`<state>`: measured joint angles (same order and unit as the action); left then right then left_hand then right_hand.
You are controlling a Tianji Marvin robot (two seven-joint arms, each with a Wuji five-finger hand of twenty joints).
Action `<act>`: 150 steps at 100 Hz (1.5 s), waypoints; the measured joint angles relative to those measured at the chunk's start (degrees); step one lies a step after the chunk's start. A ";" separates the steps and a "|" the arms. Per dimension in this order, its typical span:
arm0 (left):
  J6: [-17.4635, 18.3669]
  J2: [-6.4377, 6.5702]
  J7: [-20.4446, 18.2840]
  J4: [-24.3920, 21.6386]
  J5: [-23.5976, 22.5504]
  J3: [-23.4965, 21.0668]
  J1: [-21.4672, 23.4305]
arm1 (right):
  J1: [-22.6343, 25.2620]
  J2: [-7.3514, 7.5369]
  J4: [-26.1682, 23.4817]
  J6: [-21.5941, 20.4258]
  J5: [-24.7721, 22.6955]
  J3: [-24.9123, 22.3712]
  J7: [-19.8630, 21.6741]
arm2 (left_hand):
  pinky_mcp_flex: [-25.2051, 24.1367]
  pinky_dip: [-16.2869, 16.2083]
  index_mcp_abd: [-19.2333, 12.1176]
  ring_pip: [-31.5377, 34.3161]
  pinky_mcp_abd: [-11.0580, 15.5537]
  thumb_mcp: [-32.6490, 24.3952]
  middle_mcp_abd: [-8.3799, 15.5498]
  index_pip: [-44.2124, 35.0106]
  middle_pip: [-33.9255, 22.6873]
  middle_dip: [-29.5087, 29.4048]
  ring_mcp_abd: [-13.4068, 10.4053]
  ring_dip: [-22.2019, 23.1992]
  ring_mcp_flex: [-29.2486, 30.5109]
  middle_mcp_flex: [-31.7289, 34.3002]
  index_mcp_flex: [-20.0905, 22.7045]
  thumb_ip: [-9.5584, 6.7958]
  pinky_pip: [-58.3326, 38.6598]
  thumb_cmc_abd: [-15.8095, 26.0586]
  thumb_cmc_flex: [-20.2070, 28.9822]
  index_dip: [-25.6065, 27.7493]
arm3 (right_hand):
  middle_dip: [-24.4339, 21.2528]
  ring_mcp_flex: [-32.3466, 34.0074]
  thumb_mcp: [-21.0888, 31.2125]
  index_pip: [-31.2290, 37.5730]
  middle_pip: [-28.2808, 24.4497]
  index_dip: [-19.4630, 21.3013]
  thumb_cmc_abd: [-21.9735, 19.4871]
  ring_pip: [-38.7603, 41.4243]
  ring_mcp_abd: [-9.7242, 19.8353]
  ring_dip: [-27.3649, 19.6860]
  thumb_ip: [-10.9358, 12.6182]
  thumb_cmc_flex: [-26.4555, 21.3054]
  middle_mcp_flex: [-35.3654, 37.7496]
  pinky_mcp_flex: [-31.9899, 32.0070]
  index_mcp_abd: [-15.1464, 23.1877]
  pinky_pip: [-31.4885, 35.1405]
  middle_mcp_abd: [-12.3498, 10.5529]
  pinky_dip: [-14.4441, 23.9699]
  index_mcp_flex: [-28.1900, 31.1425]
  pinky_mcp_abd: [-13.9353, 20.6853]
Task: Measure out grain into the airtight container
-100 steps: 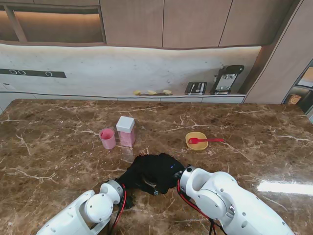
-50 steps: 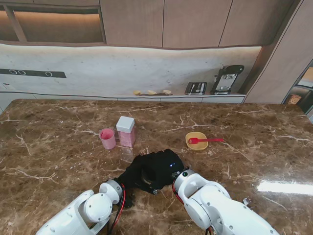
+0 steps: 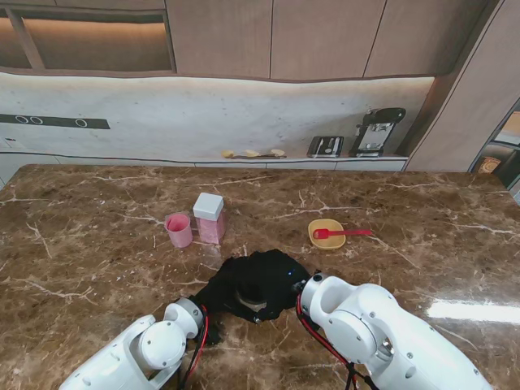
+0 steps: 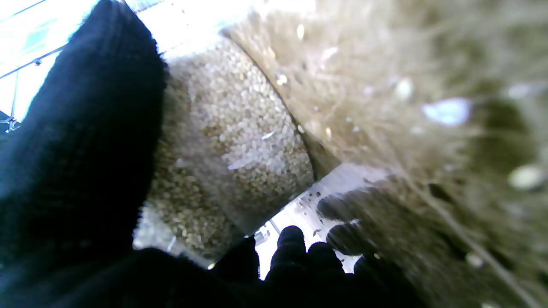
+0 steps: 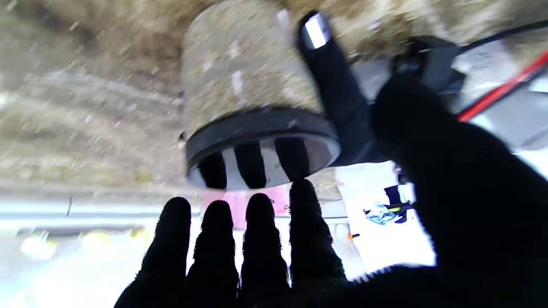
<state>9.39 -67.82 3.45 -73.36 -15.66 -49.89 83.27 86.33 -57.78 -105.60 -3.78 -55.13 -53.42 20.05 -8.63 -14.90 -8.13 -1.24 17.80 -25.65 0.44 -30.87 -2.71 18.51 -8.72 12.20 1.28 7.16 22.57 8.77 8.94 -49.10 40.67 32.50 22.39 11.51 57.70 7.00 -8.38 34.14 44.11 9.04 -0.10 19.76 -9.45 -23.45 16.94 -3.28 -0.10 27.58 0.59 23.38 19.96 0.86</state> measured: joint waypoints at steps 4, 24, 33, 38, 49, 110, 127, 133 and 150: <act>0.08 0.00 0.05 0.06 0.00 0.00 -0.01 | 0.31 -0.09 0.14 0.75 -3.73 0.16 -2.69 | 0.02 -0.09 0.01 0.00 0.00 0.00 0.00 0.01 -0.44 0.00 0.00 0.02 0.01 0.00 0.00 0.00 -0.05 0.03 0.00 0.00 | -0.02 1.30 -1.37 0.00 0.13 0.00 -0.31 0.46 0.58 -0.28 0.00 1.41 1.26 -1.07 -0.31 0.03 -0.13 0.00 0.07 0.04; 0.21 0.03 0.09 0.13 0.04 0.08 -0.06 | -1.67 -0.55 2.18 7.58 -10.31 3.66 -5.06 | 0.02 -0.14 0.30 0.03 -0.04 0.00 0.00 0.16 -0.50 0.00 0.00 0.12 0.01 0.00 0.00 0.01 -0.07 0.52 0.00 0.00 | 6.33 14.62 -2.43 4.88 -9.08 1.06 -1.86 16.17 1.09 10.39 0.00 7.14 8.01 -14.84 -2.32 15.06 -0.40 8.27 0.73 -0.04; 0.20 0.08 -0.04 0.09 0.05 0.09 -0.08 | -2.71 -0.68 2.66 7.58 -10.82 4.25 -4.50 | 0.02 -0.16 0.36 0.07 -0.04 0.00 0.00 0.18 -0.50 0.00 0.00 0.28 0.01 0.00 -0.01 0.01 -0.07 0.55 0.00 0.00 | 12.01 21.79 -1.47 6.76 -14.49 2.38 0.60 25.32 1.43 17.06 -0.12 5.95 13.32 -21.20 -3.59 22.42 -0.61 11.01 2.88 -1.37; 0.17 0.09 -0.06 0.07 0.05 0.09 -0.09 | -3.03 -0.74 2.71 7.43 -8.83 4.24 -4.24 | 0.02 -0.17 0.37 0.07 -0.04 0.00 0.00 0.18 -0.51 0.00 0.00 0.63 0.01 0.00 -0.01 0.01 -0.07 0.55 0.00 0.00 | 12.02 22.21 -0.27 6.89 -13.79 2.27 2.58 23.57 1.57 16.79 -0.23 1.84 13.22 -21.65 -3.89 22.26 -0.57 11.01 3.49 -1.51; 0.11 0.17 -0.13 -0.02 0.03 0.14 -0.09 | -3.25 -0.73 1.99 1.78 0.56 1.52 3.46 | 0.02 -0.17 0.00 0.07 -0.11 -0.15 0.00 0.18 -0.53 0.00 0.00 0.69 0.01 0.00 -0.01 0.07 -0.07 0.55 0.01 0.00 | 4.03 8.63 8.36 -1.64 -2.04 -1.52 0.76 6.10 0.83 4.77 0.05 -6.41 3.98 -9.89 -5.44 8.65 3.21 3.59 -1.10 -0.46; 0.02 0.27 -0.15 -0.17 -0.35 0.18 -0.06 | -4.66 -0.51 1.80 1.42 1.73 2.57 5.72 | 0.06 -0.28 0.41 0.48 -0.27 -0.64 0.00 0.32 -0.61 0.00 0.08 1.37 0.01 0.01 -0.27 0.08 -0.12 0.60 0.01 0.00 | 3.33 1.31 3.95 -1.02 -1.25 -2.09 2.59 4.96 1.79 2.41 0.03 -5.52 0.57 -2.44 -5.31 0.82 0.99 0.71 -1.91 2.36; 0.09 0.28 -0.06 -0.13 -0.50 0.20 -0.06 | -4.94 0.63 0.94 -0.59 2.21 2.45 4.79 | 0.09 -0.32 0.47 0.48 -0.34 -0.65 0.00 0.32 -0.61 0.00 0.13 1.40 0.01 0.01 -0.76 0.08 -0.12 1.15 0.01 0.00 | -1.90 -4.90 0.78 -4.87 2.71 -2.51 2.81 -6.48 2.20 -4.70 0.03 -0.63 -5.95 4.77 -0.95 -6.93 0.57 -2.91 -6.57 4.09; 0.09 0.29 -0.09 -0.13 -0.49 0.21 -0.07 | -4.77 0.52 1.16 1.17 -4.52 3.27 0.32 | 0.09 -0.33 0.47 0.48 -0.33 -0.65 0.00 0.32 -0.61 0.00 0.13 1.41 0.01 0.01 -0.76 0.08 -0.12 1.15 0.01 0.00 | -1.93 -3.30 0.77 -4.22 2.06 -1.92 2.93 -4.67 2.15 -2.67 0.03 3.65 -4.87 2.92 -1.43 -5.02 1.08 -2.73 -6.48 3.94; 0.13 0.34 -0.14 -0.12 -0.57 0.23 -0.12 | -5.02 -0.54 3.94 8.20 -10.23 6.33 -8.95 | 0.14 -0.64 0.83 0.48 -0.33 -0.91 0.00 0.64 -0.61 0.00 0.13 1.41 0.01 0.01 -1.30 0.09 -0.37 1.70 0.01 0.00 | 10.78 25.54 -1.67 10.55 -14.23 2.85 1.72 21.25 2.13 14.76 -0.24 11.65 16.53 -19.85 -3.06 19.06 -0.68 7.34 5.95 -1.98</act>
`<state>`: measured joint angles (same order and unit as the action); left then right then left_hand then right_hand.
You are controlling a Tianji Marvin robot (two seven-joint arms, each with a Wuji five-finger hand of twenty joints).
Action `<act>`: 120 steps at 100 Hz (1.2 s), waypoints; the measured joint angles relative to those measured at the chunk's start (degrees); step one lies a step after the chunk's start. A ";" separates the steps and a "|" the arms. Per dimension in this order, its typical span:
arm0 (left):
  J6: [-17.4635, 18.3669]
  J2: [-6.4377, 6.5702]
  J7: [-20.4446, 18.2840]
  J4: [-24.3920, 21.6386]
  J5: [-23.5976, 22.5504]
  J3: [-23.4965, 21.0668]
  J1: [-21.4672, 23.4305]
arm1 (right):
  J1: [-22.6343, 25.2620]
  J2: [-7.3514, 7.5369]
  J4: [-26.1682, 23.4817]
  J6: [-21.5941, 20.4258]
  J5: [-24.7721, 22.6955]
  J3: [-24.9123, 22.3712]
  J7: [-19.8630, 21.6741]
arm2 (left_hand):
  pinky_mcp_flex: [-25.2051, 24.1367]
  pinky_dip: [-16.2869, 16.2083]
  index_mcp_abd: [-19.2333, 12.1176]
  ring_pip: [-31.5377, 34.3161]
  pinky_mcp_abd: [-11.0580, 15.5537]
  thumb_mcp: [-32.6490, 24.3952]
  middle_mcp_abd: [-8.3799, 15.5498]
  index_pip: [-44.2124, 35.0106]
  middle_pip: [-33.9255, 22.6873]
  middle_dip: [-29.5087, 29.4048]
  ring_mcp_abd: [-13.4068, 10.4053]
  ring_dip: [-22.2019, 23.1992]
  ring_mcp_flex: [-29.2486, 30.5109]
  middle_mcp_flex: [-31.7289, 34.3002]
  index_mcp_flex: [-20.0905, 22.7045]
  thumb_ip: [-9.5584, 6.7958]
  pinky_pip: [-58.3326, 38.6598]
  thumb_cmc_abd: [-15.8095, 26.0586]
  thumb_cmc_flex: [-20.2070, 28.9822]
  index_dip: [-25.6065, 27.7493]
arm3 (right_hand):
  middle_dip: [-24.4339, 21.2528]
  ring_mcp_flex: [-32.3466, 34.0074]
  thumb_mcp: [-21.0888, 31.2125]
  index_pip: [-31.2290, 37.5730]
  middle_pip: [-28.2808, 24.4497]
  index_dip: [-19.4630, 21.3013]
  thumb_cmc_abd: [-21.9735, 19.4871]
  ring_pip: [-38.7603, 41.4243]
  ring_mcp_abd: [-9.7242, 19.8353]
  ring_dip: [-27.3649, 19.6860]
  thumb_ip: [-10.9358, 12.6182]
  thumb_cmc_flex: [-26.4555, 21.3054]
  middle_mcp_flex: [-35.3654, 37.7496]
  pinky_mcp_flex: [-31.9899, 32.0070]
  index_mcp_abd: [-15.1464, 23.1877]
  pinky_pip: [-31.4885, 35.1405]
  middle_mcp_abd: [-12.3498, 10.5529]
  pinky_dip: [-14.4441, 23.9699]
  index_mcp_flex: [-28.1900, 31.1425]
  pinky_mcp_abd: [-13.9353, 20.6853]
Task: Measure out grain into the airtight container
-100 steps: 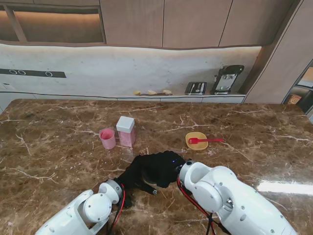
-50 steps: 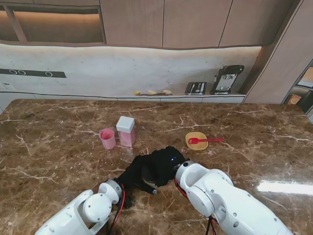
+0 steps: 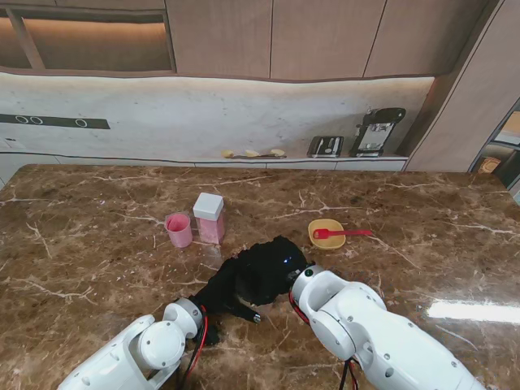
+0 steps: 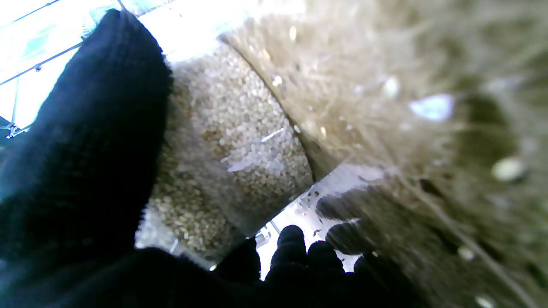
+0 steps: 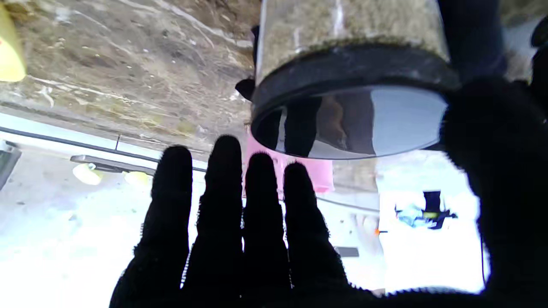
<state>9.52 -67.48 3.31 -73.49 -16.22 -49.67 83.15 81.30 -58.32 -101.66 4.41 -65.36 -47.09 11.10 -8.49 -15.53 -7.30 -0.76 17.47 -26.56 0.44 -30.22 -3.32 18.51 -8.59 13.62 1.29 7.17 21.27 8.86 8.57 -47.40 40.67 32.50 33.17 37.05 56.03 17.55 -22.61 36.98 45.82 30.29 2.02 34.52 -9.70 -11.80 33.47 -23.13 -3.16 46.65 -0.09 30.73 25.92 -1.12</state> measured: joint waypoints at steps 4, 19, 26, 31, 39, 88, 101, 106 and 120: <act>0.02 0.01 0.00 0.02 -0.08 0.00 -0.01 | 0.00 -0.33 0.64 -0.09 2.47 0.00 -0.31 | 0.01 -0.12 0.09 0.02 0.00 -0.01 0.00 0.00 0.00 0.00 0.00 0.01 0.00 0.00 -0.01 0.00 -0.02 0.06 0.00 0.00 | 1.33 1.72 1.64 2.09 -1.69 0.77 1.08 2.23 0.00 1.48 0.00 -1.66 1.62 -2.25 0.27 1.99 -0.50 0.12 1.06 -0.40; 0.02 0.01 0.03 0.03 -0.18 0.01 0.00 | 0.23 -0.52 -1.18 -11.05 10.92 -4.54 13.63 | 0.04 -0.17 0.09 0.05 -0.01 -0.01 0.00 0.00 0.00 0.00 0.00 0.03 0.00 0.00 -0.03 0.14 -0.02 0.07 0.00 0.01 | -8.12 -19.68 10.12 -8.92 13.71 -3.53 0.54 -19.64 -1.67 -14.35 1.44 -16.74 -13.08 13.39 0.00 -15.69 2.63 -8.76 -5.47 2.87; 0.01 0.02 0.05 0.00 -0.18 0.00 0.02 | -0.32 0.44 -2.59 -12.09 16.69 -4.93 18.54 | 0.04 -0.17 -0.02 0.05 -0.03 -0.02 0.00 0.01 0.00 0.00 0.00 0.05 0.00 0.00 -0.05 0.51 -0.02 0.07 0.00 0.03 | -10.84 -27.57 9.76 -12.62 15.29 -4.77 0.09 -23.25 -1.16 -17.41 1.44 -16.63 -18.20 19.82 1.09 -21.89 1.84 -11.75 -8.99 1.52; 0.00 0.02 0.05 -0.01 -0.18 -0.03 0.03 | -0.53 1.05 -2.89 -10.59 17.25 -4.17 16.54 | 0.06 -0.19 0.05 0.07 -0.03 -0.03 0.00 0.01 0.00 0.00 0.00 0.06 0.01 0.00 -0.05 0.51 -0.02 0.07 0.00 0.03 | -12.11 -28.71 6.84 -13.32 16.29 -5.02 0.02 -24.35 -0.80 -18.17 1.44 -15.53 -19.81 21.30 1.10 -21.76 1.08 -11.75 -9.60 3.99; 0.00 0.02 0.05 -0.02 -0.18 -0.03 0.04 | -0.31 1.13 -2.80 -8.46 9.44 -3.02 9.56 | 0.06 -0.21 0.08 0.08 -0.03 -0.35 0.00 0.01 0.00 0.00 0.00 0.17 0.01 0.00 -0.06 0.51 -0.03 0.07 0.00 0.03 | -12.69 -28.52 2.50 -13.38 16.29 -4.85 -0.26 -24.07 -1.11 -18.22 1.44 -10.71 -20.02 21.03 1.06 -21.69 1.09 -11.11 -9.51 4.01; -0.04 0.16 -0.20 -0.22 -0.28 -0.13 0.13 | 0.04 1.00 -3.79 -9.69 19.25 -4.80 19.53 | 0.10 -0.30 0.12 0.09 -0.07 -0.84 0.00 0.01 -0.16 0.00 0.01 0.69 0.01 0.00 -0.15 0.53 -0.05 0.08 -0.02 0.04 | -14.55 -30.46 5.59 -14.51 18.59 -6.68 -0.50 -27.92 -3.42 -20.33 1.49 -15.59 -21.82 22.93 0.87 -24.31 2.53 -7.39 -12.02 0.54; -0.06 0.22 -0.23 -0.28 -0.32 -0.12 0.14 | 1.10 1.10 -5.56 -5.28 3.08 -3.54 11.53 | 0.10 -0.31 0.12 0.10 -0.10 -0.87 0.00 0.01 -0.60 0.00 0.01 0.70 0.01 0.00 -0.21 0.54 -0.05 0.08 -0.02 0.04 | -14.68 -26.17 -0.84 -13.86 16.50 -4.82 -2.66 -23.23 -4.17 -18.00 1.49 -7.22 -20.45 19.70 -0.81 -18.48 3.66 -4.86 -12.25 1.16; -0.06 0.22 -0.23 -0.30 -0.35 -0.12 0.15 | 1.12 0.92 -5.57 -2.83 0.32 -2.78 11.08 | 0.10 -0.31 0.12 0.10 -0.11 -0.87 0.00 0.01 -0.60 0.00 0.02 0.71 0.01 0.00 -0.28 0.54 -0.05 0.08 -0.02 0.04 | -10.35 -18.71 -2.85 -9.59 11.05 -3.14 -5.80 -15.96 -3.82 -11.72 1.49 -4.53 -17.01 14.45 -2.15 -11.10 3.59 -0.05 -10.61 1.12; -0.07 0.23 -0.21 -0.35 -0.39 -0.15 0.21 | 1.06 0.27 -4.67 1.48 0.39 -0.86 8.58 | 0.10 -0.31 0.12 0.10 -0.12 -0.90 0.00 0.01 -0.62 0.01 0.03 0.77 0.01 0.00 -0.44 0.54 -0.06 0.13 -0.02 0.04 | 2.91 -7.58 -4.70 -0.45 -2.07 1.17 -7.78 4.60 -0.62 4.52 1.49 -4.53 -10.33 3.02 -1.94 3.38 0.77 9.28 -5.54 1.04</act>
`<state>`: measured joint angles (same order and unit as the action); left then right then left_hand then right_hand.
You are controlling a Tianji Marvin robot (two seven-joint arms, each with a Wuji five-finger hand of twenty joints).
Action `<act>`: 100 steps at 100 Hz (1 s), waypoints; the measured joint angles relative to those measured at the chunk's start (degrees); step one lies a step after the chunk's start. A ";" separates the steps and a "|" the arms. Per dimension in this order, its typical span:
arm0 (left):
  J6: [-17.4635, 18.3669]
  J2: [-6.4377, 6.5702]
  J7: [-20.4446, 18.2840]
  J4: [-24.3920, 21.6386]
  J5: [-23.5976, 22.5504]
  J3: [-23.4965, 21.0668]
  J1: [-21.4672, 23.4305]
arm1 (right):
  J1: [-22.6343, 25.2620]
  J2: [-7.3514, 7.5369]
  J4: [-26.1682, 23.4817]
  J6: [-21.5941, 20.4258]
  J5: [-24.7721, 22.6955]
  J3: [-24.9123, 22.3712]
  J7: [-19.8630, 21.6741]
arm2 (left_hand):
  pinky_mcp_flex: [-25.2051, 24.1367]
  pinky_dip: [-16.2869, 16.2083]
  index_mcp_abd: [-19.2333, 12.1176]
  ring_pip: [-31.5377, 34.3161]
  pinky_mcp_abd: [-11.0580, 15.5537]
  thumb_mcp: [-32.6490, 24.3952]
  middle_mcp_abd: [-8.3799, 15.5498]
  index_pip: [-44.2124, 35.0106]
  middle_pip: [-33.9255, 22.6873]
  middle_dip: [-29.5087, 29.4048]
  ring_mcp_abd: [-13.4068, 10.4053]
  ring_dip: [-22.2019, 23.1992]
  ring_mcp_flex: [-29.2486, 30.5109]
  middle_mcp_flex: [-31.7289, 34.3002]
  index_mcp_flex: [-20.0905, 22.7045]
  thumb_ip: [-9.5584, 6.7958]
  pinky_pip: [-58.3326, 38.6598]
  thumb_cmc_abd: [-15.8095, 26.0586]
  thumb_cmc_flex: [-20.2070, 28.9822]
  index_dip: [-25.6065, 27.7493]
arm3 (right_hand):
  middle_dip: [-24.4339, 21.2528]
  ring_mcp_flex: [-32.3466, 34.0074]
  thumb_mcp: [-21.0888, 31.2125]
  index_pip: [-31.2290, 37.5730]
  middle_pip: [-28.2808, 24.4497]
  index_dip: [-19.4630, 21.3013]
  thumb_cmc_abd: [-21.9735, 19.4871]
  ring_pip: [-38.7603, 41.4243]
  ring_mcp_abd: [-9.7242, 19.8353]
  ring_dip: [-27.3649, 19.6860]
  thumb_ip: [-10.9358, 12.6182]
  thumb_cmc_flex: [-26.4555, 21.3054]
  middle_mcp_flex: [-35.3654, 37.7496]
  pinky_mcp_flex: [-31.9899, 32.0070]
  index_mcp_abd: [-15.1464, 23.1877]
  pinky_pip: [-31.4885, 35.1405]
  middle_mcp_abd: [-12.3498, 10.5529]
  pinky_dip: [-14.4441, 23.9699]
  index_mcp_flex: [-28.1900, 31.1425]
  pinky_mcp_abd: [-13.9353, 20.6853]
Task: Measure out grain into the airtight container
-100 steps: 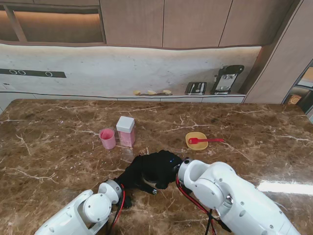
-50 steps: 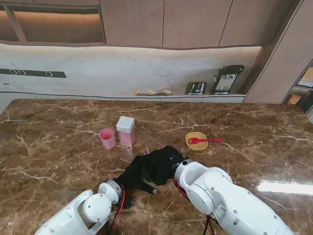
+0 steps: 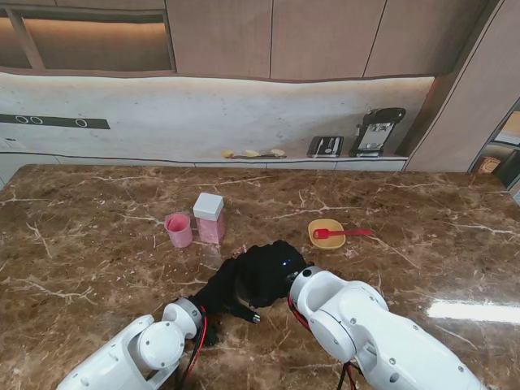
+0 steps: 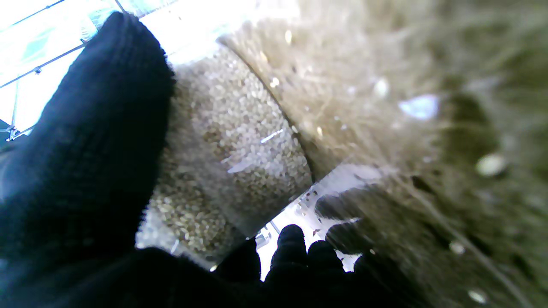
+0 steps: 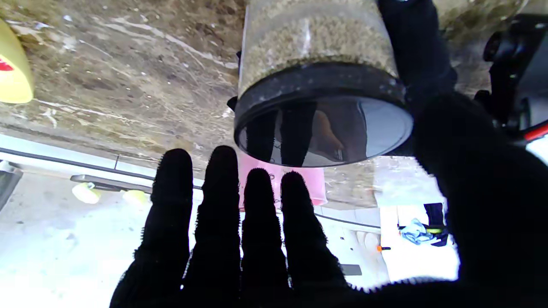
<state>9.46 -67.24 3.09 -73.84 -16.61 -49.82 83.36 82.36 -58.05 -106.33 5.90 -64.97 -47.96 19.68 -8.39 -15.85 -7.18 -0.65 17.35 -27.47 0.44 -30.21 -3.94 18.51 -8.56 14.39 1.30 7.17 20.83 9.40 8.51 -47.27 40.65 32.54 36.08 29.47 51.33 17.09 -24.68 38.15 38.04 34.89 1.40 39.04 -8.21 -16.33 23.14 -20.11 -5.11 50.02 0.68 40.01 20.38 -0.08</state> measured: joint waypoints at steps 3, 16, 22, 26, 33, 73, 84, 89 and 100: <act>-0.01 0.00 0.00 -0.01 -0.01 0.00 0.01 | 0.00 -0.13 0.16 -0.24 0.37 0.00 -0.07 | 0.00 0.00 0.00 0.00 0.00 0.00 0.00 0.00 0.00 0.00 0.00 0.01 0.00 0.00 -0.01 0.00 0.00 0.02 0.00 0.00 | 1.52 0.52 1.15 0.44 -1.07 0.74 1.18 1.57 -0.01 0.86 0.00 -0.26 0.99 -1.04 0.01 0.69 0.00 0.03 0.91 -0.23; -0.05 0.04 0.00 -0.09 -0.02 -0.01 0.07 | 0.10 -0.24 0.14 -4.03 0.52 -0.95 1.14 | 0.00 0.00 0.08 0.00 0.00 -0.01 0.00 0.00 0.00 0.00 0.01 0.03 0.00 0.00 -0.04 0.01 0.00 0.34 0.00 0.01 | -1.09 -0.36 12.30 -1.48 2.99 0.97 6.61 -7.32 -2.96 -4.59 -0.30 -10.88 1.22 -0.51 0.57 -3.16 -0.36 -3.34 1.25 -1.13; -0.12 0.05 0.00 -0.15 -0.05 -0.04 0.11 | 0.25 -0.20 -0.43 -8.71 4.14 -2.75 5.08 | 0.00 0.00 0.11 0.00 0.00 -0.01 0.00 0.00 0.00 0.00 0.01 0.04 0.00 0.00 -0.09 0.02 0.00 0.34 0.00 0.01 | -6.56 -9.38 19.65 -6.78 9.16 -1.20 4.83 -18.28 -3.23 -13.61 0.02 -19.03 -3.34 6.97 0.54 -12.89 0.16 -9.04 -0.20 0.47; -0.16 0.06 0.00 -0.23 -0.11 -0.07 0.17 | 0.14 0.04 -0.99 -10.59 10.21 -3.91 9.70 | 0.00 0.00 0.11 0.00 -0.01 -0.01 0.00 0.00 -0.01 0.00 0.01 0.05 0.00 0.00 -0.20 0.02 0.00 0.38 0.00 0.01 | -9.60 -17.17 21.57 -9.07 12.93 -2.30 4.23 -24.58 -2.89 -19.20 0.02 -21.24 -8.20 14.27 2.54 -21.04 0.65 -13.36 -1.93 0.77; -0.19 0.09 -0.01 -0.32 -0.16 -0.12 0.26 | -0.46 1.01 -2.13 -10.83 18.60 -4.61 15.84 | 0.00 0.00 0.11 0.00 -0.01 -0.01 0.00 0.00 -0.01 0.00 0.01 0.05 0.00 0.00 -0.23 0.02 0.00 0.42 0.00 0.46 | -15.11 -22.47 22.32 -14.08 18.02 -3.83 4.37 -31.79 -1.73 -24.65 0.56 -20.76 -12.57 21.53 4.09 -28.98 0.57 -16.70 -7.97 -1.64; -0.22 0.11 -0.02 -0.50 -0.33 -0.30 0.46 | -0.07 0.52 -1.19 0.82 1.08 0.43 4.00 | 0.02 -0.01 0.13 0.00 -0.05 -0.01 0.00 0.00 -0.01 0.00 0.02 0.44 0.00 0.00 -0.29 0.02 0.00 0.53 0.00 0.46 | -7.32 -10.93 -2.89 -8.28 9.64 1.34 -1.64 -17.02 -1.66 -12.72 0.57 0.04 -9.09 10.03 -1.47 -11.05 1.71 -6.03 -9.24 1.39; -0.22 0.11 -0.01 -0.57 -0.36 -0.38 0.56 | -1.51 0.40 -0.52 1.80 0.10 2.46 5.61 | 0.02 -0.01 0.13 0.00 -0.09 -0.01 0.00 0.00 -0.01 0.00 0.05 0.47 0.00 0.00 -0.30 0.02 0.00 0.53 0.00 0.46 | 2.32 -7.44 -13.77 -3.42 0.75 5.03 -5.56 -2.18 -0.47 -1.05 0.57 0.70 -7.63 4.13 -1.12 0.02 -0.29 3.98 -8.00 1.57; -0.22 0.12 -0.01 -0.60 -0.36 -0.39 0.59 | -1.72 0.21 -0.21 2.54 -0.92 2.81 4.90 | 0.02 -0.01 0.12 0.00 -0.11 -0.01 0.00 0.00 -0.01 0.00 0.07 0.48 0.00 0.00 -0.30 0.03 0.00 0.53 0.00 0.46 | 6.39 -4.36 -14.18 -1.36 -3.60 6.73 -3.63 3.36 -0.07 2.89 0.57 -1.85 -5.46 0.76 -0.82 5.20 -0.36 6.41 -5.81 1.34; -0.22 0.14 -0.02 -0.63 -0.35 -0.41 0.61 | -1.29 -0.07 0.20 -0.04 2.45 1.37 3.91 | 0.02 0.00 0.45 0.00 -0.13 -0.01 0.00 0.00 -0.01 0.00 0.10 0.50 0.00 0.00 -0.30 0.03 0.00 0.55 0.00 0.46 | 2.21 -11.12 6.89 -4.24 1.51 6.12 2.79 -9.23 -0.76 -7.08 2.72 -12.64 -7.06 7.64 0.87 -3.77 -0.39 0.20 -4.66 1.36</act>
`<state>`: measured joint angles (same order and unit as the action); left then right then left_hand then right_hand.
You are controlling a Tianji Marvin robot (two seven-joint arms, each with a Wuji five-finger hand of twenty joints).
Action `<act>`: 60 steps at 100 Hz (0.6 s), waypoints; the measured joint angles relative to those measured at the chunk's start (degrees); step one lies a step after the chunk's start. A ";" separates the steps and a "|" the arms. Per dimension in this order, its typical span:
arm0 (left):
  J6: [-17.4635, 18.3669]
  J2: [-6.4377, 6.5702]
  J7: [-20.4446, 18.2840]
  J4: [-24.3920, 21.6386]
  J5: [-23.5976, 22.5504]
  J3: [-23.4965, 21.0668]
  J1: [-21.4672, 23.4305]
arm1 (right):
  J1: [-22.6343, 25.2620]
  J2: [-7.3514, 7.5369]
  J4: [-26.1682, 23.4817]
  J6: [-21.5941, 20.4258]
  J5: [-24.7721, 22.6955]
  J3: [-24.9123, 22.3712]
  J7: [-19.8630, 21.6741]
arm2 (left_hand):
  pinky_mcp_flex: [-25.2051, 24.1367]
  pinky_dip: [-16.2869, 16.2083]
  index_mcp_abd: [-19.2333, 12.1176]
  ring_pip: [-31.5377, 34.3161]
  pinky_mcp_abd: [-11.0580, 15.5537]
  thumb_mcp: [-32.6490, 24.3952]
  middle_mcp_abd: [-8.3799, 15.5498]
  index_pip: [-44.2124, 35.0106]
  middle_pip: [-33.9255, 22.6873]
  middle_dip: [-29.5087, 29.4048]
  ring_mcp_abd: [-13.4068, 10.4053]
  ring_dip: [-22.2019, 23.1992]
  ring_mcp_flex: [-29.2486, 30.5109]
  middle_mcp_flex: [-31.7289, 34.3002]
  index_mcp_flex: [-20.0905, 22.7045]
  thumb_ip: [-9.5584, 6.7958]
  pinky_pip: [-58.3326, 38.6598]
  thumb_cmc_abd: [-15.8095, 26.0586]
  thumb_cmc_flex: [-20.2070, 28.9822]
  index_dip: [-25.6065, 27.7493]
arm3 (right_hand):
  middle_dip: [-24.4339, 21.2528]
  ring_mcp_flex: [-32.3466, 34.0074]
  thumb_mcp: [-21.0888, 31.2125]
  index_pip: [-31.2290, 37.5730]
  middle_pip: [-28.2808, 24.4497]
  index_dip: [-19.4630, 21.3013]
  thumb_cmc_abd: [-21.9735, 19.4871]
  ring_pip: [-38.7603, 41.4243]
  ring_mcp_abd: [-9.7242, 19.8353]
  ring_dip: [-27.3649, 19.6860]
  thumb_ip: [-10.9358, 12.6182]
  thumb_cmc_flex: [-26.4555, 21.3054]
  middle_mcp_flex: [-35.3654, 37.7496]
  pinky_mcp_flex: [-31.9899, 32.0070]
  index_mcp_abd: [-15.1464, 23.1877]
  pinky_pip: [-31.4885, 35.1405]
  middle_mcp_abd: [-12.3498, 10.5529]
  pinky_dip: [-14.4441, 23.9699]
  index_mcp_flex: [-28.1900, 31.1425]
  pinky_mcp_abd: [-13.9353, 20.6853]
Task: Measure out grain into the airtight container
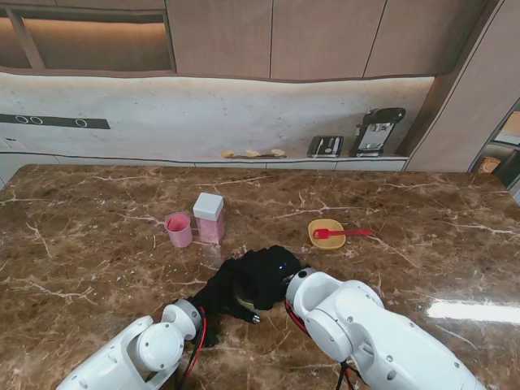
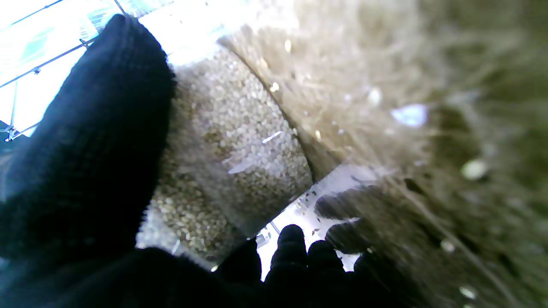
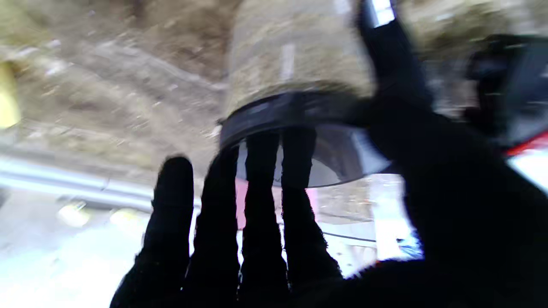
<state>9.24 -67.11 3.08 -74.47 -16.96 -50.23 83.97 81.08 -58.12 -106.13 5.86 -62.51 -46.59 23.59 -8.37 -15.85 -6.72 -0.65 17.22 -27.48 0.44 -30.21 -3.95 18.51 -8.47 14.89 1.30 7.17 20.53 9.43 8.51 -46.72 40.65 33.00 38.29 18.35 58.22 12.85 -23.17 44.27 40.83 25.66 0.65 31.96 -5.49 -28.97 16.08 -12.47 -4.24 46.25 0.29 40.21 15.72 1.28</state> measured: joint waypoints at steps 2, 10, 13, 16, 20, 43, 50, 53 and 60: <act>0.00 0.00 0.00 0.00 0.01 -0.01 0.00 | 0.15 0.00 -0.10 -2.35 2.49 -0.96 1.64 | 0.00 0.00 0.00 0.00 0.00 0.00 0.00 0.00 0.00 0.00 0.00 0.00 0.00 0.00 0.00 0.00 0.00 0.00 0.00 0.00 | -3.84 -4.12 4.61 -1.98 3.75 -0.91 -0.54 -6.61 0.00 -5.74 0.36 -2.01 -2.59 3.54 1.91 -4.30 0.67 -2.94 -1.29 0.06; 0.00 0.02 -0.02 -0.03 0.05 -0.02 0.04 | 0.06 0.63 -1.34 -9.74 13.90 -4.38 12.20 | 0.00 0.00 -0.30 0.00 0.00 0.00 0.00 0.00 0.00 0.00 0.00 0.00 0.00 0.00 0.00 0.02 0.00 0.00 0.00 0.08 | -21.22 -13.87 9.73 -12.09 20.07 -20.22 0.82 -25.69 -2.04 -24.51 0.24 -3.17 -6.94 15.92 10.73 -29.94 1.68 -14.76 -5.29 -7.20; 0.00 0.05 -0.06 -0.07 0.05 -0.02 0.06 | -0.35 1.24 -2.04 -9.12 16.79 -4.40 14.48 | 0.00 0.00 -0.44 0.00 0.00 0.00 0.00 0.00 -0.01 0.00 0.00 0.00 0.00 0.00 0.00 0.04 0.00 0.00 0.00 0.10 | -26.42 -14.59 9.40 -13.34 21.43 -31.46 0.84 -27.79 -2.33 -27.55 0.24 -3.17 -7.31 16.49 12.13 -36.27 1.50 -16.63 -5.29 -8.08; 0.00 0.08 -0.10 -0.13 0.05 -0.03 0.10 | -0.71 1.83 -2.75 -7.76 17.29 -4.02 14.79 | 0.00 0.00 -0.45 0.00 0.00 0.00 0.00 0.00 -0.01 0.00 0.00 0.00 0.00 0.00 0.00 0.04 0.00 0.00 0.00 0.10 | -29.48 -13.75 7.74 -14.08 22.68 -38.36 0.85 -28.10 -1.62 -28.39 0.24 -3.11 -7.41 15.76 12.25 -36.85 1.40 -17.05 -5.29 -6.60; -0.01 0.11 -0.13 -0.17 0.05 -0.05 0.11 | -0.87 2.27 -3.32 -6.30 15.10 -3.31 13.02 | 0.00 0.00 -0.19 0.00 0.00 0.00 0.00 0.00 -0.01 0.00 0.00 0.00 0.00 0.00 0.00 0.04 0.00 0.00 0.00 0.10 | -31.15 -13.56 4.42 -14.51 23.19 -42.16 1.06 -26.91 -1.48 -28.71 0.24 -2.88 -7.70 14.23 11.46 -35.75 1.91 -16.86 -5.29 -2.30; -0.01 0.11 -0.15 -0.20 -0.05 -0.12 0.16 | 0.22 0.73 -0.95 -2.95 -1.15 -1.47 -0.58 | 0.00 -0.02 -0.16 0.00 0.00 -0.01 0.00 0.00 -0.01 0.00 0.00 0.00 0.00 0.00 0.00 0.04 0.00 0.00 0.00 0.10 | -15.46 -6.55 -3.93 -10.55 14.54 -12.72 1.99 -16.68 -1.48 -13.02 -0.93 10.43 -5.52 9.11 1.97 -17.44 2.68 -9.52 -6.05 -0.62; -0.02 0.11 -0.15 -0.26 -0.07 -0.24 0.27 | -0.14 0.50 -0.56 0.95 -0.92 0.08 -0.04 | 0.00 -0.02 -0.15 0.00 0.00 -0.01 0.00 0.00 -0.01 0.00 0.01 0.00 0.00 0.00 0.00 0.04 0.00 0.00 0.00 0.10 | -11.32 -1.15 -2.98 -6.03 10.15 -5.88 2.21 -11.33 -1.49 -8.74 -1.99 12.88 -4.13 4.01 -0.11 -11.34 2.62 -6.78 -5.98 -0.95; -0.02 0.11 -0.14 -0.30 -0.08 -0.28 0.33 | -0.41 0.47 -0.41 2.03 -0.89 0.74 0.37 | 0.00 -0.02 -0.15 0.00 0.00 -0.01 0.00 0.00 -0.01 0.00 0.01 0.00 0.00 0.00 0.00 0.04 0.00 0.00 0.00 0.10 | -9.33 1.14 -2.90 -4.07 7.79 -3.79 2.19 -8.14 -1.47 -6.77 -1.99 13.32 -3.35 1.43 -0.31 -8.46 2.54 -5.84 -5.93 -1.29; -0.05 0.11 -0.12 -0.34 -0.09 -0.31 0.37 | -1.17 0.35 0.20 2.63 -1.35 1.82 0.84 | 0.00 -0.02 -0.14 0.00 0.00 -0.01 0.00 0.00 -0.01 0.00 0.01 0.01 0.00 0.00 -0.01 0.04 0.00 0.00 0.00 0.10 | -6.29 5.62 -2.71 -0.83 3.83 -1.30 2.01 -2.35 -1.09 -2.31 -2.00 14.07 -1.29 -4.48 -0.26 -2.74 1.08 -3.72 -4.92 -1.85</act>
<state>9.19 -67.00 2.96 -74.81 -17.05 -50.54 84.35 79.90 -57.77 -105.93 8.49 -63.86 -44.76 24.43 -8.37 -15.87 -6.87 -0.65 17.22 -27.49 0.44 -30.21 -3.96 18.51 -8.46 14.90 1.30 7.18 20.53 9.47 8.51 -46.72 40.65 33.10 32.00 23.97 55.51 12.02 -19.34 42.97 42.84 23.31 -0.44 29.65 -7.49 -14.90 14.79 -16.95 -4.50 43.51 1.37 36.49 10.80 -0.57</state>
